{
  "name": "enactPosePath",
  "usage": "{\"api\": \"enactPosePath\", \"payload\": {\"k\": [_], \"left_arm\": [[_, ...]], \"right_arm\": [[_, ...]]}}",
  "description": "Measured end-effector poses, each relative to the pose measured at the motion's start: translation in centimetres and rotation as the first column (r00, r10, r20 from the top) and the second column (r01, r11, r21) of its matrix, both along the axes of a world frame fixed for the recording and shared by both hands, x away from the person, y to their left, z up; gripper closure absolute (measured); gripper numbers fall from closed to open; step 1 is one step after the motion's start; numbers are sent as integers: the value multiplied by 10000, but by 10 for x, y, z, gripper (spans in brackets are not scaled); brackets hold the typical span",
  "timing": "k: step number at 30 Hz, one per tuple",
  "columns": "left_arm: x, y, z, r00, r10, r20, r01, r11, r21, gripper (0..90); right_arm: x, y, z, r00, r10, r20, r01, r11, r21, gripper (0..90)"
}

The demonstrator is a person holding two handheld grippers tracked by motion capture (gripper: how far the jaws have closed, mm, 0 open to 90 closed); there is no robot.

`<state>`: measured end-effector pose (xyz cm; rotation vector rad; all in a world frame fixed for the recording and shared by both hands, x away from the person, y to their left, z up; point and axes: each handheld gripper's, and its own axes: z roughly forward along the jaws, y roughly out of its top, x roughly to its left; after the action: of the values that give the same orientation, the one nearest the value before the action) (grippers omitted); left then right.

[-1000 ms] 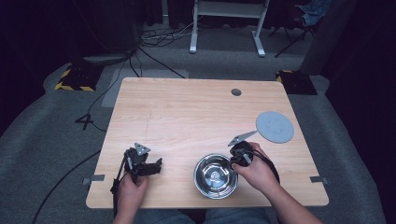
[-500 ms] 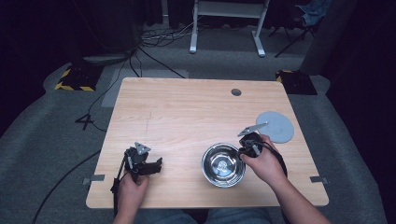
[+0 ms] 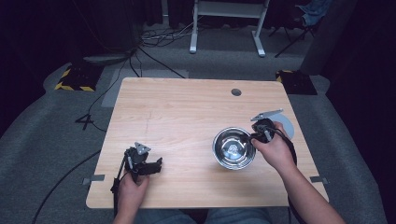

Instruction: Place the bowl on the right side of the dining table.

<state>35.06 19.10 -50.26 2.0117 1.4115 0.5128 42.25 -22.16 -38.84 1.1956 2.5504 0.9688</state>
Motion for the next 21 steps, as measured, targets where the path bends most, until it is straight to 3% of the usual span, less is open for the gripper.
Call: {"api": "enactPosePath", "payload": {"k": [10,15,21], "left_arm": [[0,0,0,10000,-1,0,1,10000,2,136],[0,0,0,10000,0,2,0,10000,1,136],[0,0,0,10000,0,0,0,10000,2,136]], "right_arm": [[19,-21,9,9976,-664,191,666,9977,-120,875],[27,-33,13,9955,-944,111,942,9954,162,875],[37,-46,20,9890,-1469,186,1466,9891,172,876]]}}
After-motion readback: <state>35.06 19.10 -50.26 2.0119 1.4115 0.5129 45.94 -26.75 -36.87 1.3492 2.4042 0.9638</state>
